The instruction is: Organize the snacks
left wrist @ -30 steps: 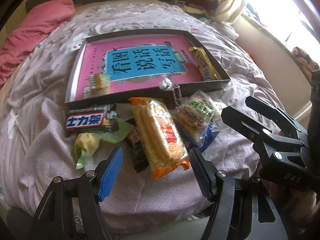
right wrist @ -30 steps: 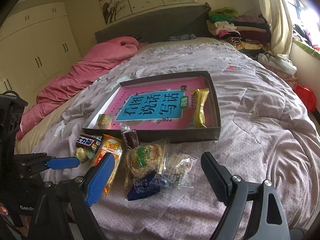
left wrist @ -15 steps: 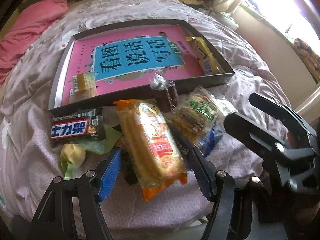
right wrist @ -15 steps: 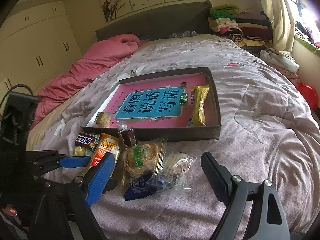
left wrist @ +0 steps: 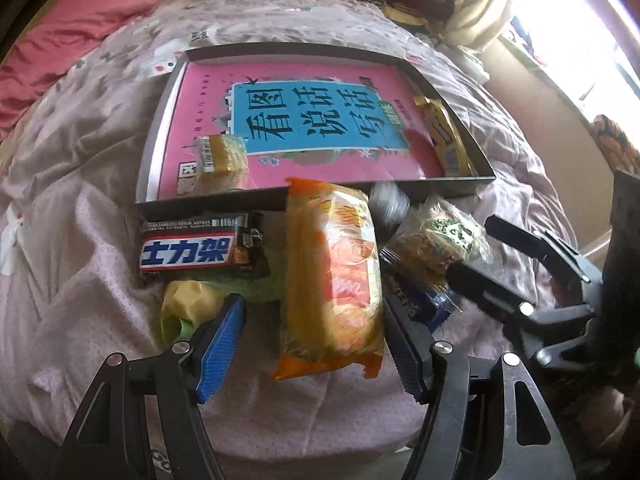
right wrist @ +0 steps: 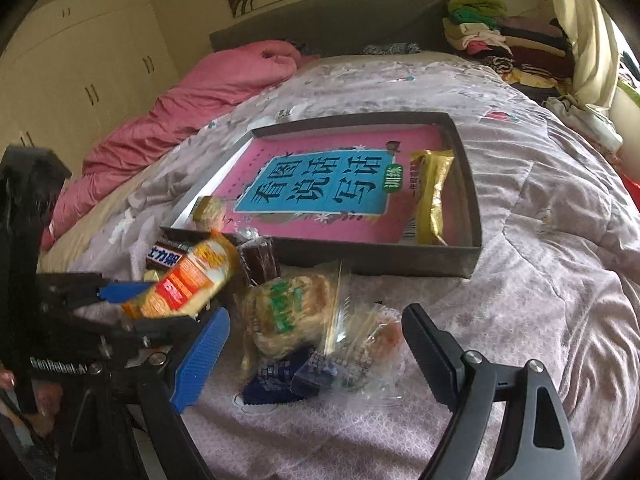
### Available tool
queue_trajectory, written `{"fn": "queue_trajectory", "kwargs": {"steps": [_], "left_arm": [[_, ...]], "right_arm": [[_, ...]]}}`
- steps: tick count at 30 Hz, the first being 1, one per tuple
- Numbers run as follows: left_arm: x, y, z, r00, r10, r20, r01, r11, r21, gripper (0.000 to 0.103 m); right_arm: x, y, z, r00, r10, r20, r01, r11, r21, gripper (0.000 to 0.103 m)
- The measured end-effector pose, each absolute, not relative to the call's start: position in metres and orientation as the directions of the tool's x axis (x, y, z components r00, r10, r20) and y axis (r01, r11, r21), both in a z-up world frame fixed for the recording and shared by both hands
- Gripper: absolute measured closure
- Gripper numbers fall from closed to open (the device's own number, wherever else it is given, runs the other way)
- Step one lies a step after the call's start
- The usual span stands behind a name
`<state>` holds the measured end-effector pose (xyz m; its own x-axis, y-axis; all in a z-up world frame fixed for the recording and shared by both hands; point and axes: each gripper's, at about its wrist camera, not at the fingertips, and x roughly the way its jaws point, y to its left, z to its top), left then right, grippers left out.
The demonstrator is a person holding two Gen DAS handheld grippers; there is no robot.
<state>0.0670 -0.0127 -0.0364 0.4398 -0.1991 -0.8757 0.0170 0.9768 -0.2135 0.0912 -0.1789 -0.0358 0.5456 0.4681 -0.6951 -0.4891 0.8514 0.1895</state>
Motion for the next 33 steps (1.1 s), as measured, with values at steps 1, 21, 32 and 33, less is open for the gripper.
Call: {"fn": "queue_trajectory", "kwargs": {"steps": [1, 21, 32, 33], "left_arm": [[0.068, -0.012, -0.037, 0.438, -0.200, -0.877, 0.018, 0.977, -0.214, 0.033], [0.078, 0.003, -0.044, 0.432, -0.289, -0.854, -0.018, 0.944, -0.329, 0.041], [0.076, 0.002, -0.039, 0.449, -0.319, -0.835, -0.007, 0.933, -0.361, 0.062], [0.075, 0.002, -0.038, 0.453, -0.326, -0.830, -0.001, 0.931, -0.366, 0.063]], "right_arm": [[0.091, -0.177, -0.036, 0.546, 0.464, -0.697, -0.494, 0.851, 0.178, 0.015], [0.092, -0.141, -0.050, 0.590, 0.393, -0.706, -0.600, 0.798, -0.058, 0.035], [0.095, -0.156, -0.043, 0.578, 0.441, -0.687, -0.584, 0.811, 0.030, 0.054], [0.096, -0.160, -0.042, 0.578, 0.450, -0.681, -0.577, 0.815, 0.050, 0.054]]}}
